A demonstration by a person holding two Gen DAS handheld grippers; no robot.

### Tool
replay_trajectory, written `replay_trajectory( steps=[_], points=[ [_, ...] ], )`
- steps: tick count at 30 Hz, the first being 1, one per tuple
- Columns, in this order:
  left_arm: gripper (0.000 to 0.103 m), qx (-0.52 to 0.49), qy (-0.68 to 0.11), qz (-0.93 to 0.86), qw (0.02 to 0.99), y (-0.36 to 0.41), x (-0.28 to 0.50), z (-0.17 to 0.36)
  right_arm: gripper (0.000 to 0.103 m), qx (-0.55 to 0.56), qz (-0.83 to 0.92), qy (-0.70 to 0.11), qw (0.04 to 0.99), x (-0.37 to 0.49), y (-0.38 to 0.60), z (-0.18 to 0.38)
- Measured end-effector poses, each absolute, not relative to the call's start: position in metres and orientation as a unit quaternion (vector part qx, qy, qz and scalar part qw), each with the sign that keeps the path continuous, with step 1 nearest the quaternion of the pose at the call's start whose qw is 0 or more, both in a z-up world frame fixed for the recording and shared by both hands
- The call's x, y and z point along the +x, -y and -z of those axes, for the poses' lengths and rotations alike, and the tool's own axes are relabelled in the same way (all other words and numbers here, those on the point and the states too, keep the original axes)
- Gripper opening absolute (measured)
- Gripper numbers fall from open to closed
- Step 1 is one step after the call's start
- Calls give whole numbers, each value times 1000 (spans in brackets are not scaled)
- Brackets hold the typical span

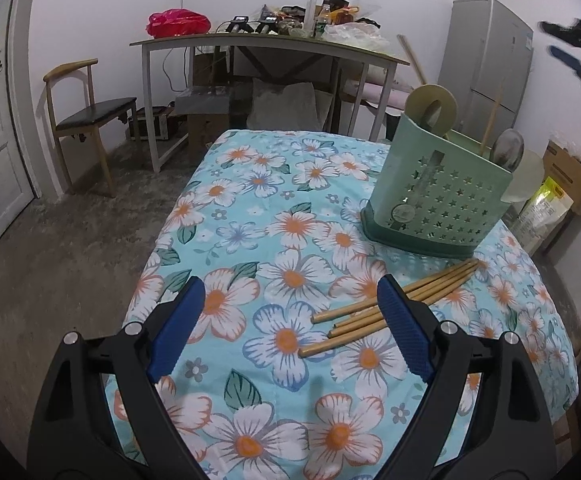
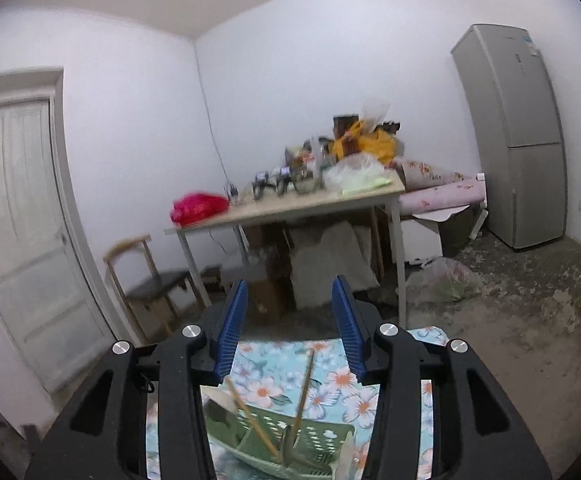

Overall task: Organize utensils
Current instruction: 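Lower the right gripper's chopstick into the caddy and open the right gripper, then grasp a chopstick from the pile with the right gripper while the left gripper reaches the pile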

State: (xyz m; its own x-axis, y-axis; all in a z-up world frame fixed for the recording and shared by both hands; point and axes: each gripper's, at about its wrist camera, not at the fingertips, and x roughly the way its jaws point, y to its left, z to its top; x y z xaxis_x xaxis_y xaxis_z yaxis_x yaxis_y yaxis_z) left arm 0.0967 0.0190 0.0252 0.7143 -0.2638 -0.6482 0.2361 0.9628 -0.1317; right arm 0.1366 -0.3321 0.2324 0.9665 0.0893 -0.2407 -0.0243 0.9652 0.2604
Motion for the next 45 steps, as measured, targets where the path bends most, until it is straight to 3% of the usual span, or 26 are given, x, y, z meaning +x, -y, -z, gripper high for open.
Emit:
replay_trajectory(
  steps=[4, 9, 15, 19, 26, 29, 34, 38, 45],
  points=[
    [84, -26, -358, 132, 924, -22, 103, -22, 48, 169, -54, -111, 978, 95, 339, -231],
    [83, -42, -364, 134, 921, -29, 115, -19, 49, 200, -83, -182, 959, 75, 322, -186],
    [55, -71, -387, 171, 903, -30, 137, -15, 49, 309, -129, -358, 872, 95, 287, -68],
    [30, -94, -439, 201, 871, -22, 163, 3, 49, 400, -132, -427, 800, 112, 273, 1],
    [13, -102, -513, 203, 827, -6, 189, 45, 45, 472, -113, -467, 739, 141, 259, 52],
    [12, -120, -529, 215, 812, -7, 185, 50, 33, 504, -101, -463, 722, 144, 262, 70],
    [11, -137, -558, 249, 780, -4, 160, 54, 29, 519, -94, -446, 723, 141, 262, 73],
    [11, -157, -586, 281, 744, -1, 137, 57, 12, 517, -83, -450, 723, 130, 266, 78],
    [9, -166, -635, 354, 666, 21, 80, 65, 10, 485, -83, -490, 720, 99, 276, 70]
  ],
)
